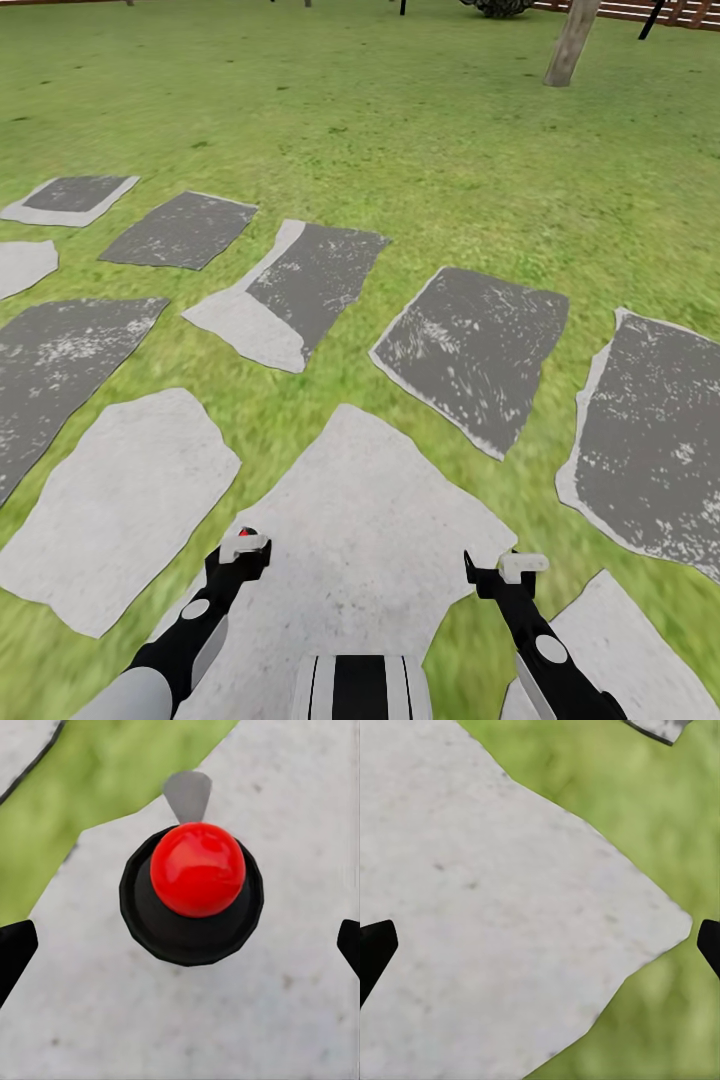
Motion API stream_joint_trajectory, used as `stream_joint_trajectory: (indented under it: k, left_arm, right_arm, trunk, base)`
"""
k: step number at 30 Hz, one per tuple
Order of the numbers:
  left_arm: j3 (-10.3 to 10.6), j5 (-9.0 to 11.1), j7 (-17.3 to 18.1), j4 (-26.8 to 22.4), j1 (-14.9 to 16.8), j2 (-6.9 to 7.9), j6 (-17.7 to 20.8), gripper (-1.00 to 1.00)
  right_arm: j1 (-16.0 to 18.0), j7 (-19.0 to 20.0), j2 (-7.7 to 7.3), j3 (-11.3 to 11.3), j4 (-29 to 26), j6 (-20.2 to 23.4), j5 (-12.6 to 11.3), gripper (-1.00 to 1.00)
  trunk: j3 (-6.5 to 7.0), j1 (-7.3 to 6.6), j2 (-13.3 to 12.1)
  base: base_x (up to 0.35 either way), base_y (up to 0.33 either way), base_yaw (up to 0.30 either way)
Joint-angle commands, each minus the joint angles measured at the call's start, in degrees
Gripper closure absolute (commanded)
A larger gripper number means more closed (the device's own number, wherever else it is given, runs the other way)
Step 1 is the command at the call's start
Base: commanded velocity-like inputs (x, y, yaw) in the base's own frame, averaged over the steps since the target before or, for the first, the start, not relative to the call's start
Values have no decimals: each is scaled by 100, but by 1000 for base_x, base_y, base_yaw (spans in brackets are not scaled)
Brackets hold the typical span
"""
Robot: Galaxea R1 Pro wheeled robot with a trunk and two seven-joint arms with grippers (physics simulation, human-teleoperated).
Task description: In the garden, pick up the pesticide atomizer on the floor and spray pesticide onto both trees until each tree trunk is fully covered.
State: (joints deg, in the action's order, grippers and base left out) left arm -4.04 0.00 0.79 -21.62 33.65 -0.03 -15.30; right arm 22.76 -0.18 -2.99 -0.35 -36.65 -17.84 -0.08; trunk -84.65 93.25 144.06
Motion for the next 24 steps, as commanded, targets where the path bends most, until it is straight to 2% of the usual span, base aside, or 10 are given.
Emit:
stream_joint_trajectory:
  k: [1,22,23,24]
  left_arm:
    - [0,-3,0,0,1,-2,0,-100]
    - [0,-18,0,-12,1,-5,-7,-100]
    - [2,-18,0,-15,0,-5,-8,100]
    - [2,-19,0,-24,-6,-5,-8,100]
  right_arm:
    - [0,0,0,0,0,0,1,-100]
    - [0,0,0,0,0,0,0,-100]
    - [0,0,0,0,0,0,0,-100]
    - [0,0,0,0,0,0,0,-100]
  trunk:
    - [0,0,0]
    - [0,0,0]
    - [0,0,0]
    - [0,0,0]
  base:
    - [0,0,0]
    - [21,0,0]
    - [0,0,0]
    - [0,0,0]
